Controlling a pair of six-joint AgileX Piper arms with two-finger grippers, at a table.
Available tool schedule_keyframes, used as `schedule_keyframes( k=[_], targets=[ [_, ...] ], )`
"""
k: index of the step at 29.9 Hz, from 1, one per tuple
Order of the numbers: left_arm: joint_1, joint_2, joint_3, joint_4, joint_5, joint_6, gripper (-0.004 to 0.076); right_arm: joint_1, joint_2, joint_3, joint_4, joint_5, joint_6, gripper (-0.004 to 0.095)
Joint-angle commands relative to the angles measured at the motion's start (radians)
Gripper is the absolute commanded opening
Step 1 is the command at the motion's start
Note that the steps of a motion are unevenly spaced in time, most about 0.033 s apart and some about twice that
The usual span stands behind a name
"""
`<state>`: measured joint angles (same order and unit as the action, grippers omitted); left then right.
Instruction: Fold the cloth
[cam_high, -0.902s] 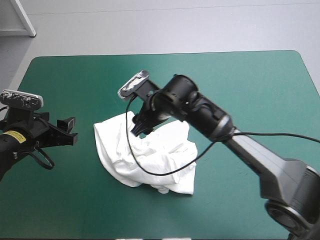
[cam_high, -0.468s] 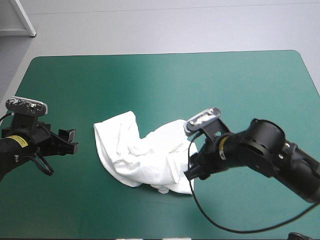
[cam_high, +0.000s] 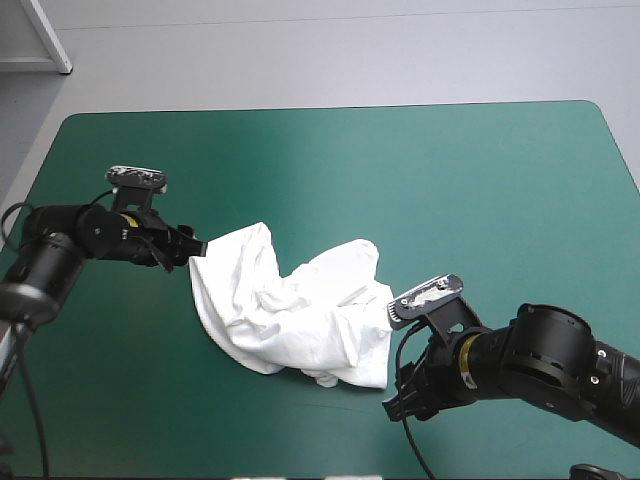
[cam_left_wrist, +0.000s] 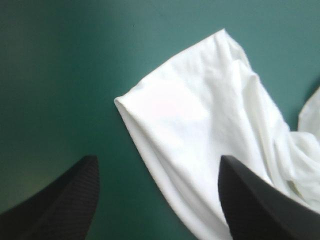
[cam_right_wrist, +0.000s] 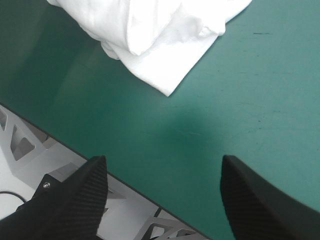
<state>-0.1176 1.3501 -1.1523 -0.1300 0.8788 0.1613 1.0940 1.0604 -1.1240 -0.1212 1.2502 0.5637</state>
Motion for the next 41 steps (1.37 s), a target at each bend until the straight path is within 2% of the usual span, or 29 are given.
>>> schedule_keyframes(
  k=[1,9,16,19,23,27,31,37,41],
  targets=[
    [-0.002,0.097,-0.027,-0.03,-0.085,-0.004,0.0494,0.037,-0.022,-0.025,-0.022,-0.004,0.039,0.0602],
    [-0.002,0.255,-0.027,-0.019,-0.218,-0.004,0.0494,0.104,-0.02,-0.02,-0.025,-0.004,0.08,0.0588],
    [0.009,0.382,-0.027,0.02,-0.231,-0.008,0.0491,0.141,-0.013,0.048,-0.025,-0.004,0.099,0.0588],
    [0.007,0.4,-0.027,-0.026,-0.231,-0.004,0.0398,0.141,0.011,0.073,-0.025,-0.014,0.085,0.0588],
    [0.007,0.4,-0.027,-0.048,-0.231,-0.004,0.0168,0.141,0.089,0.078,-0.033,-0.067,0.062,0.0588],
    [0.007,0.4,-0.027,-0.044,-0.229,-0.001,-0.001,0.141,0.184,0.078,-0.083,-0.156,0.05,0.0588],
    [0.007,0.4,-0.027,-0.04,-0.228,0.001,-0.0006,0.141,0.275,0.078,-0.172,-0.189,0.079,0.0588],
    [0.007,0.4,-0.027,-0.03,-0.224,0.001,-0.0006,0.136,0.376,0.078,-0.233,-0.245,0.072,0.0586],
    [0.007,0.4,-0.027,-0.007,-0.202,0.001,-0.0007,0.09,0.431,0.078,-0.236,-0.269,0.062,0.0508]
  ],
)
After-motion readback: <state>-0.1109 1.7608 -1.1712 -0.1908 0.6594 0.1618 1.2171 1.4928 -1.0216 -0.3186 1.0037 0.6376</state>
